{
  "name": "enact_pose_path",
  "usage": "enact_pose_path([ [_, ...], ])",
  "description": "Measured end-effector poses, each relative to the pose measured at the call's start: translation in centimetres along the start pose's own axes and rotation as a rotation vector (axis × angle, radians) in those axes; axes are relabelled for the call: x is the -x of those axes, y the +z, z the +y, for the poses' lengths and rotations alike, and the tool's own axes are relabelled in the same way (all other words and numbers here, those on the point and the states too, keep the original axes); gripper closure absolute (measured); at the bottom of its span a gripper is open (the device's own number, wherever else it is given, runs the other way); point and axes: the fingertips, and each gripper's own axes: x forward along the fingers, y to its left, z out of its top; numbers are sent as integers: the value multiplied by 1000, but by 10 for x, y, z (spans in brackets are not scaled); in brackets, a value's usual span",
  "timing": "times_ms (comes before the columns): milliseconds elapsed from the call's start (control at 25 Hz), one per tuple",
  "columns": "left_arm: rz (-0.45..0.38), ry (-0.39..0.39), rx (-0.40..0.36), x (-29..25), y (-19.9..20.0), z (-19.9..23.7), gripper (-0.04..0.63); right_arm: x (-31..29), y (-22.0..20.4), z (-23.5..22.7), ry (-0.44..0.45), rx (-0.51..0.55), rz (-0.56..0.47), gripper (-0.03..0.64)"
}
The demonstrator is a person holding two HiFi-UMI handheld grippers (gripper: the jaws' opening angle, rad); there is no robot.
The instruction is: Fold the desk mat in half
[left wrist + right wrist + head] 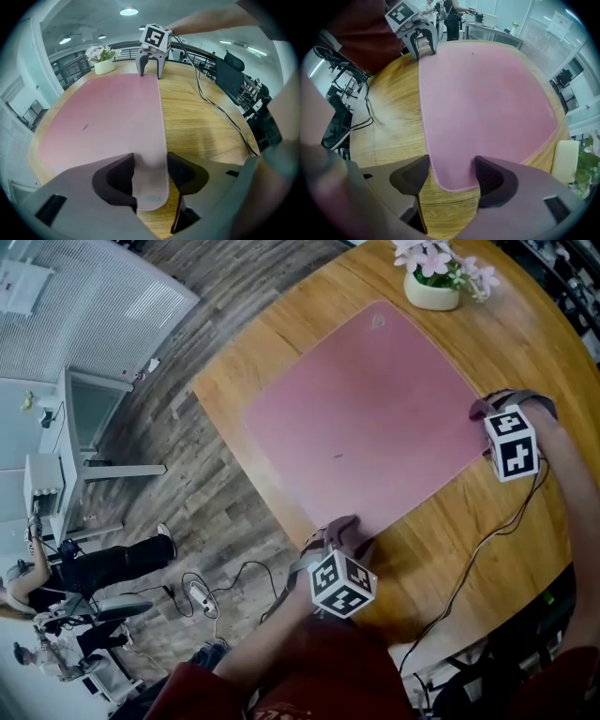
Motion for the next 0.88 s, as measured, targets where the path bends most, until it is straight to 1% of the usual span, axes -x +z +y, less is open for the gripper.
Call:
enact_pose_path([
  [200,20,-4,-9,0,-1,0,355,0,1,0,-1,4,14,310],
  [440,35,18,-30,1,-2,4,413,2,1,-2,-15,7,23,351],
  [560,45,39,-53,1,-2,7,443,3,1,-2,-31,7,18,376],
  [600,48,48,-61,1,-2,8,462,3,1,-2,-37,7,14,385],
  [880,60,83,-90,1,-1,11,508,4,1,1,-69,9,-3,445],
])
